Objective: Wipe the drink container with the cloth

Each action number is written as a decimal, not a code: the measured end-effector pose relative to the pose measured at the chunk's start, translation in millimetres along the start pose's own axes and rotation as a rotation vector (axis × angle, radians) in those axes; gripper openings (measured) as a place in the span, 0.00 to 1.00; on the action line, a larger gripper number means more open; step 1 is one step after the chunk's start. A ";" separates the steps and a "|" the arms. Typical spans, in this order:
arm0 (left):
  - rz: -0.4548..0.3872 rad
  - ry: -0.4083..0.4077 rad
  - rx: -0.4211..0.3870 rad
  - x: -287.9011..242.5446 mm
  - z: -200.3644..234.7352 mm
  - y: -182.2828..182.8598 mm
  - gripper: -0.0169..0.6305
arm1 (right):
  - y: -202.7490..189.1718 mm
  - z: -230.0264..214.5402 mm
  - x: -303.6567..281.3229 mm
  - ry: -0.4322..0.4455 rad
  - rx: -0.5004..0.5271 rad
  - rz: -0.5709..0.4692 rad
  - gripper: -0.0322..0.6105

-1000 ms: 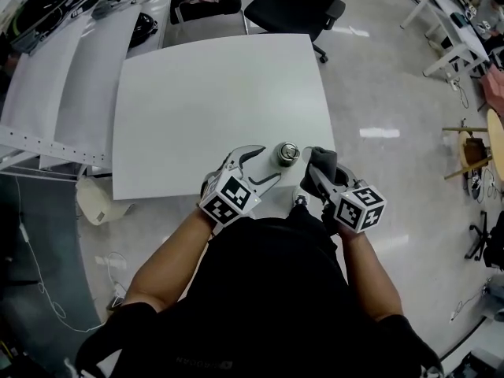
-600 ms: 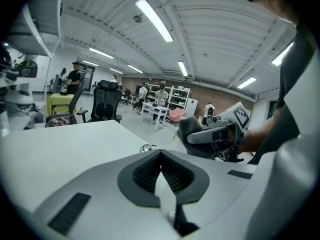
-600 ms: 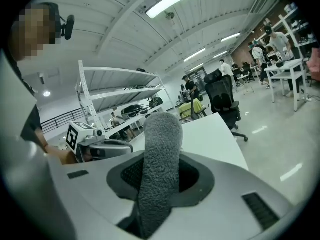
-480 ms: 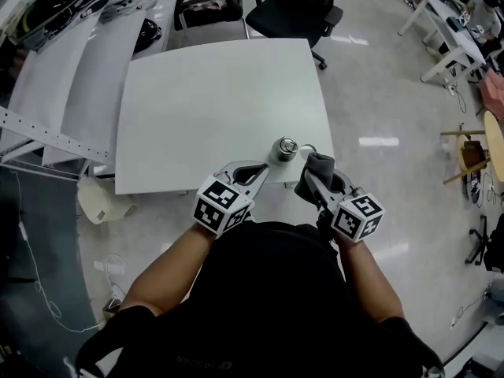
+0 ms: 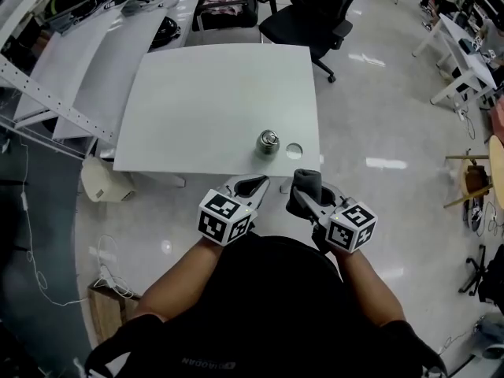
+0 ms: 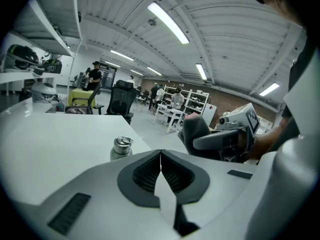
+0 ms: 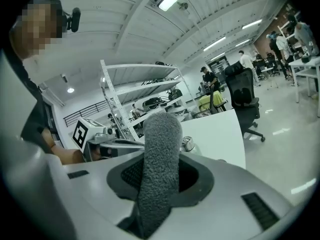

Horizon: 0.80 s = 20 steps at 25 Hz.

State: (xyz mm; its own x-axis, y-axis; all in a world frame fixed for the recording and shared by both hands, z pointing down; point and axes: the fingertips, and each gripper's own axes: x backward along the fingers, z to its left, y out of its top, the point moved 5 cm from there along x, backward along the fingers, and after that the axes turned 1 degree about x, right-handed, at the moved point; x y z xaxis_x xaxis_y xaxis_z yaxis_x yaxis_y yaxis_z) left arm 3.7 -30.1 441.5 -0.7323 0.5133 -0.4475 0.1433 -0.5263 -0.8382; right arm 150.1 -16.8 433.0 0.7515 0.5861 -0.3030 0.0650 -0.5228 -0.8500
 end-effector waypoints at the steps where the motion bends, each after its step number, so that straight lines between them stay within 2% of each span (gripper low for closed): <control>1: -0.010 0.022 0.001 0.8 -10.2 -0.5 0.05 | -1.9 0.5 10.1 0.015 -0.002 -0.007 0.22; 7: -0.083 0.084 0.029 16.6 -62.2 -12.4 0.05 | -16.7 12.5 50.8 0.089 0.078 0.012 0.22; 11: -0.073 0.145 0.041 26.3 -86.4 -33.1 0.05 | -28.5 15.9 70.1 0.112 0.055 0.013 0.22; 14: -0.063 0.173 0.044 34.3 -99.1 -43.4 0.05 | -36.9 22.4 77.7 0.125 0.084 0.026 0.22; 20: -0.057 0.208 0.022 51.8 -103.2 -46.8 0.05 | -46.9 39.0 81.1 0.131 0.099 0.035 0.22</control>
State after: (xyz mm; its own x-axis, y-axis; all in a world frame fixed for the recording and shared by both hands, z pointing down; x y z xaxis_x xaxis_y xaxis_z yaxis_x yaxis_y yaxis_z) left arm 27.8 91.1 425.3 -0.5856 0.6702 -0.4560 0.0895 -0.5056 -0.8581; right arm 182.3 79.4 431.5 0.8320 0.4791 -0.2797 -0.0228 -0.4742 -0.8801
